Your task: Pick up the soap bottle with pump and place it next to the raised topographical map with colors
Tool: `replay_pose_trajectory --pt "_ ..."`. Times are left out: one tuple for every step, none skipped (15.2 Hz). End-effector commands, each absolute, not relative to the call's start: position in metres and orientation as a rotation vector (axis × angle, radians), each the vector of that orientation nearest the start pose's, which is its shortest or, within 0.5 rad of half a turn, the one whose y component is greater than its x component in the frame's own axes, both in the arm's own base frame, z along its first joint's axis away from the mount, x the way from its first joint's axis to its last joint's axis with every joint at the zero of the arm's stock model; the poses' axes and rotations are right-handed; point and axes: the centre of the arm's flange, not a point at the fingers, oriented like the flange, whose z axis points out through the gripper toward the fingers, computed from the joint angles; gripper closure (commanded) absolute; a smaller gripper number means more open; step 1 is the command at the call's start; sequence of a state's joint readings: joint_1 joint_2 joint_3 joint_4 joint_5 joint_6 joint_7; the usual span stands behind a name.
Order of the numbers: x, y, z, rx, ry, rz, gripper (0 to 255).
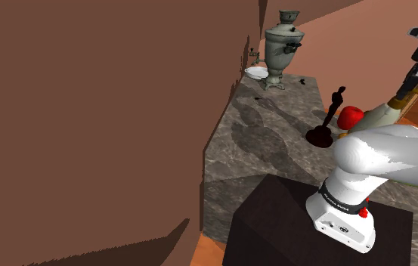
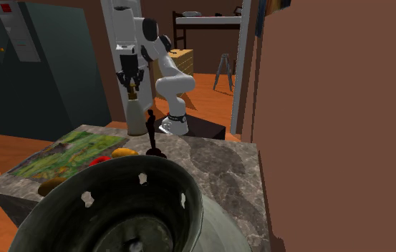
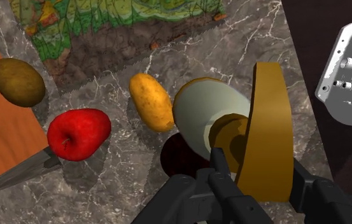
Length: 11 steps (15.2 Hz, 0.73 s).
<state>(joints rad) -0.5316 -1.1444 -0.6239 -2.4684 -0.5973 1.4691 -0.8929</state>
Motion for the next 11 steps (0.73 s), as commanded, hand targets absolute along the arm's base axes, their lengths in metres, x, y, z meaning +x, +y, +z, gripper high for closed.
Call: replay_pose_trajectory --pt "-0.001 -0.304 0.532 -3.189 0.030 0.001 255" --pt "-0.001 -0.304 0.526 -3.189 0.030 0.001 255" --pt "-0.001 -0.304 0.521 -3.189 0.030 0.001 255" --pt "-0.001 -0.304 0.516 -3.189 0.030 0.001 255" --pt "-0.001 -0.304 0.511 -3.189 0.030 0.001 255" --pt "-0.001 -0.304 0.505 -3.189 0.030 0.001 255" --pt "-0.001 -0.304 0.500 -3.189 0.030 0.001 255" --pt "-0.001 -0.304 0.495 -3.189 0.030 0.001 255" --pt "-0.001 -0.304 0.490 -3.189 0.030 0.001 255" --pt "-0.001 -0.304 0.484 -3.189 0.030 0.001 255" --pt "-0.001 -0.304 0.479 -3.189 0.030 0.001 255"
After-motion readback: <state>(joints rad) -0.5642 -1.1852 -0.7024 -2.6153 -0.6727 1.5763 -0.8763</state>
